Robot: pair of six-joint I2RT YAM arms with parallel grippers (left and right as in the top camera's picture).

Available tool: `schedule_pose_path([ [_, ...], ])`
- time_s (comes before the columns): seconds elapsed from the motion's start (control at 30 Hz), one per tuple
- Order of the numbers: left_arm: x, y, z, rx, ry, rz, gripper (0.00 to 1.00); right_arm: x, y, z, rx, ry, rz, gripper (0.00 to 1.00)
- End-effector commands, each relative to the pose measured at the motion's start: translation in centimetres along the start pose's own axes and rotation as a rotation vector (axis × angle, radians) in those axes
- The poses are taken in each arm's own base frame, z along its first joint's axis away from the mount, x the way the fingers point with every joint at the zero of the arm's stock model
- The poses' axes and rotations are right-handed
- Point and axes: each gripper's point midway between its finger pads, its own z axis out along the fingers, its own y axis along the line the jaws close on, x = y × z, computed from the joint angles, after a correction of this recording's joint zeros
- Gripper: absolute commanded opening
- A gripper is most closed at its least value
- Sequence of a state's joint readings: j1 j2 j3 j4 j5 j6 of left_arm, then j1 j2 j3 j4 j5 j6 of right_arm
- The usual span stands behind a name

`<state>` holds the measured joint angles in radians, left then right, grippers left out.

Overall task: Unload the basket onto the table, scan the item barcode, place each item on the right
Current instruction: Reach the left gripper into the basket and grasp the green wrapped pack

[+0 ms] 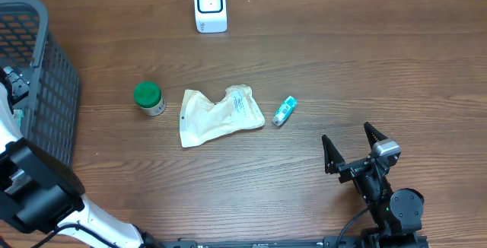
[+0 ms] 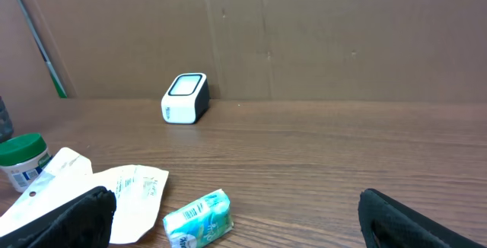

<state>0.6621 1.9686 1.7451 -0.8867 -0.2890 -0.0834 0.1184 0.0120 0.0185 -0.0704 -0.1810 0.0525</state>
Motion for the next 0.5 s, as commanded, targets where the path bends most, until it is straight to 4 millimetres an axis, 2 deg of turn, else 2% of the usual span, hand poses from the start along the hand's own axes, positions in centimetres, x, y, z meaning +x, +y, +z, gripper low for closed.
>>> schedule_pose_path([
  [0.0, 1.3, 0.8, 3.0, -0.053, 0.062, 0.093, 0.8, 0.2, 0.0, 0.0, -0.005, -0.003, 0.002, 1.0],
  [0.1, 1.7, 1.1, 4.8, -0.058, 0.086, 0.135, 0.79, 0.2, 0.0, 0.0, -0.005, -0.003, 0.002, 1.0],
  [0.17, 2.3, 1.7, 6.9, -0.057, 0.113, 0.159, 0.78, 0.2, 0.0, 0.0, -0.005, -0.003, 0.002, 1.0],
  [0.23, 2.6, 1.8, 7.8, -0.042, 0.127, 0.169, 0.79, 0.2, 0.0, 0.0, -0.005, -0.003, 0.002, 1.0],
  [0.33, 3.5, 1.3, 10.2, 0.009, 0.153, 0.196, 0.79, 0.2, 0.0, 0.0, -0.005, -0.003, 0.002, 1.0],
  [0.47, 3.8, 0.8, 12.0, 0.03, 0.158, 0.189, 0.78, 0.2, 0.0, 0.0, -0.005, -0.003, 0.002, 1.0],
])
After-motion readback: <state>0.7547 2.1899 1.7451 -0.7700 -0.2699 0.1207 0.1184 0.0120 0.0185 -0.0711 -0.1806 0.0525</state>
